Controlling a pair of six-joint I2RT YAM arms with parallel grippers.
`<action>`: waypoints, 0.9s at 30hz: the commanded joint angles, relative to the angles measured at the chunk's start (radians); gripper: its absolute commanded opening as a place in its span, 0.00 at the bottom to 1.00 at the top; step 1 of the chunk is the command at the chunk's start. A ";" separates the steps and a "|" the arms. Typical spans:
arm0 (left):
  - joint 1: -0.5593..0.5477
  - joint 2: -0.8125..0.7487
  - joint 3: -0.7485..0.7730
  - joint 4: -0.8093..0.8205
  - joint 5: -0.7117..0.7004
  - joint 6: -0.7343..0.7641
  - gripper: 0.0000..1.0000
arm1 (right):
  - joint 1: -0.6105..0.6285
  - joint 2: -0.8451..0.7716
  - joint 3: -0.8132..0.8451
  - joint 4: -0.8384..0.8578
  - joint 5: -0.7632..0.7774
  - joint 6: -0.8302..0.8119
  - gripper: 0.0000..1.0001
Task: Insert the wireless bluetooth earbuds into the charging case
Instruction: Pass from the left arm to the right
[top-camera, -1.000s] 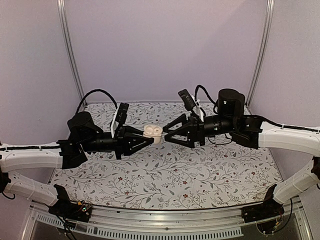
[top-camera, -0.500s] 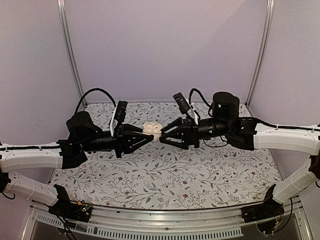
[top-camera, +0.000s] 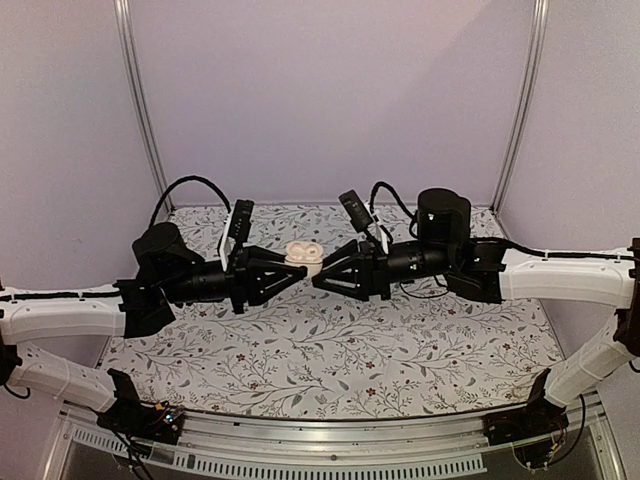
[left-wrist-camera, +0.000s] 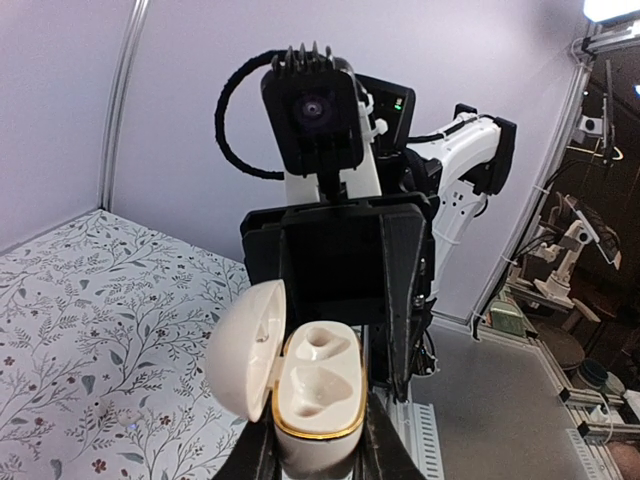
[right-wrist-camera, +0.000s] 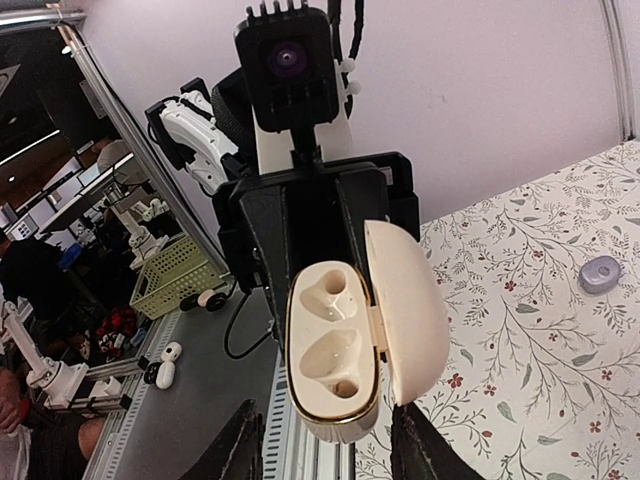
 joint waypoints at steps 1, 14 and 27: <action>0.010 0.003 -0.014 0.027 -0.013 -0.009 0.00 | 0.010 0.011 0.023 0.030 0.020 0.004 0.41; 0.010 0.013 -0.011 0.020 -0.015 -0.010 0.00 | 0.010 0.026 0.037 0.049 0.030 0.016 0.36; 0.010 0.018 -0.013 0.021 -0.013 -0.019 0.00 | 0.010 0.031 0.042 0.055 0.038 0.019 0.31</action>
